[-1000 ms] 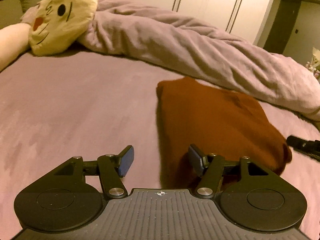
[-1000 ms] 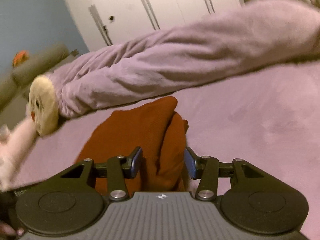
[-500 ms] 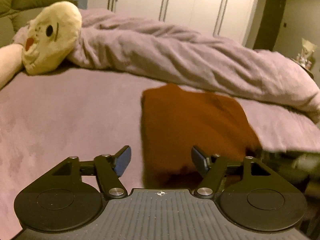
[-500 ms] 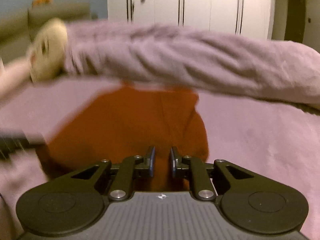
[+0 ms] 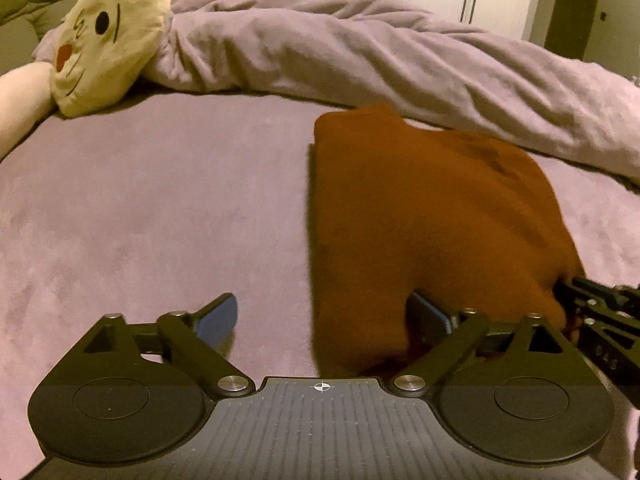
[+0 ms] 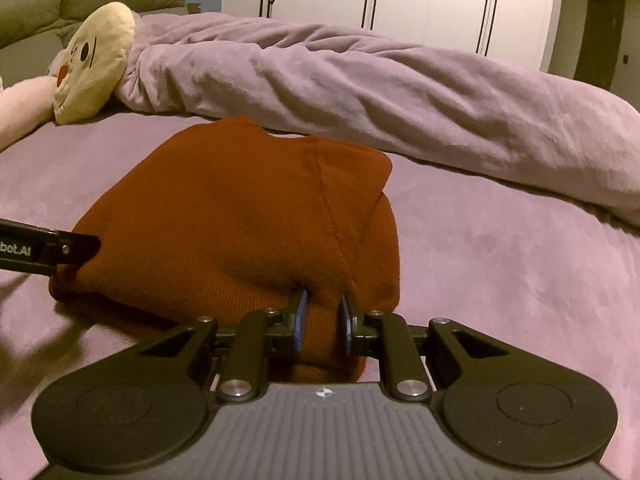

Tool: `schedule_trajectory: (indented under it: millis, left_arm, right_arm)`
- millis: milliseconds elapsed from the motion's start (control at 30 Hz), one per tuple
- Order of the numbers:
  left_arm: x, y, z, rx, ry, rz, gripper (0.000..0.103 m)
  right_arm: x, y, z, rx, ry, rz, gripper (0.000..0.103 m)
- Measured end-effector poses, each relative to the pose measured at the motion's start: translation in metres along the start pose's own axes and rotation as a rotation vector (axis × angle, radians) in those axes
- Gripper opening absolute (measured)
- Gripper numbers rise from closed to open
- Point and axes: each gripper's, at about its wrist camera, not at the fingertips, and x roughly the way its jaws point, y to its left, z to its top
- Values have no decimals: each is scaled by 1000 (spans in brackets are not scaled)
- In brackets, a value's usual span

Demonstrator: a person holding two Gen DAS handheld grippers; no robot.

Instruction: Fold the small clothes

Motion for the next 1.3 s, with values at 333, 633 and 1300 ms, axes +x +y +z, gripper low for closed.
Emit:
schedule_trajectory:
  millis: [333,633,1300]
  left_arm:
    - [-19,-9,0,41,-20,76,101]
    - [-50,18,-16,-171,-40,93,101]
    - [-68,14,-51,-135,116,49,101]
  right_arm:
    - [-9,4,5,8,1,-17,21]
    - [-36,15,33,146,-21,148,24]
    - [-27,9,-5,207,200,230,30]
